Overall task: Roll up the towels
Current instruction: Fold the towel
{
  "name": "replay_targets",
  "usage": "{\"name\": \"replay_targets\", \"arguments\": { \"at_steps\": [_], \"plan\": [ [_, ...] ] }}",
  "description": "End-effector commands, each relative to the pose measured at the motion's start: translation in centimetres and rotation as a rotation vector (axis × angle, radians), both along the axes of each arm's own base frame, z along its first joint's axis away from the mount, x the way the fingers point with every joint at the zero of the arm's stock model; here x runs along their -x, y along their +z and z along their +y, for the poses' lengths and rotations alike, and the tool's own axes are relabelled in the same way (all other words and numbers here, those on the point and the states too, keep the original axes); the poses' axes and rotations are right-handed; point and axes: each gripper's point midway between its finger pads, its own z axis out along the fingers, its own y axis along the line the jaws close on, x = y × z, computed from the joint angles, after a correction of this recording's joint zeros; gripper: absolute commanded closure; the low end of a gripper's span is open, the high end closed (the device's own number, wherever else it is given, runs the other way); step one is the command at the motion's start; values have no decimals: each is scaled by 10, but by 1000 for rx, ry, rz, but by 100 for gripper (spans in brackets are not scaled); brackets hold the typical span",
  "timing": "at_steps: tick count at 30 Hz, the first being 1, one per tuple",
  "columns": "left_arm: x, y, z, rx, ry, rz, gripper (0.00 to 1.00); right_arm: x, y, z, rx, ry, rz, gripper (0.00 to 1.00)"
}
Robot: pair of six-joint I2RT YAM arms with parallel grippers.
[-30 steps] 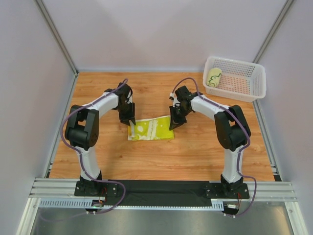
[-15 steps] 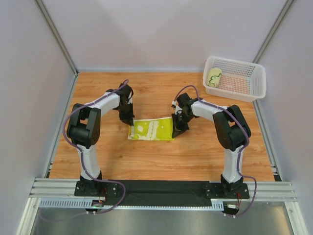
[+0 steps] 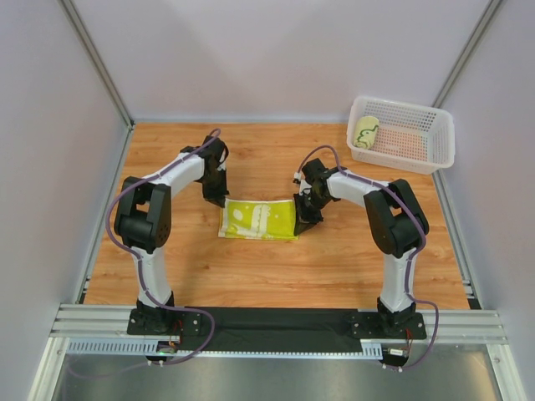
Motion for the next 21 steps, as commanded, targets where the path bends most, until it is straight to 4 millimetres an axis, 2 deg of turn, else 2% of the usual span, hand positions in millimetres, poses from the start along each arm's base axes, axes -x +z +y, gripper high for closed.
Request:
{"name": "replay_targets", "arguments": {
  "at_steps": [1, 4, 8, 10, 13, 15, 18, 21],
  "plan": [
    [-5, 14, 6, -41, -23, -44, 89, -2, -4, -1, 6, 1, 5, 100],
    [-4, 12, 9, -56, -28, -46, 88, -3, -1, 0, 1, -3, 4, 100],
    [-2, 17, 13, -73, -33, -48, 81, -7, 10, 5, -19, -9, -4, 99],
    [-1, 25, 13, -71, -40, -61, 78, -10, 20, 8, -32, -9, -20, 98],
    [3, 50, 13, -55, -43, -112, 75, -17, 40, 16, -65, 0, -48, 92],
    [9, 59, 8, -43, -60, -133, 75, -25, 55, 24, -93, 9, -78, 89],
    [29, 70, -9, 23, -115, -151, 79, -27, 75, 35, -149, 34, -86, 87],
    [51, 75, -30, 116, -179, -153, 85, -24, 82, 49, -208, 73, -69, 89]
  ]
}}
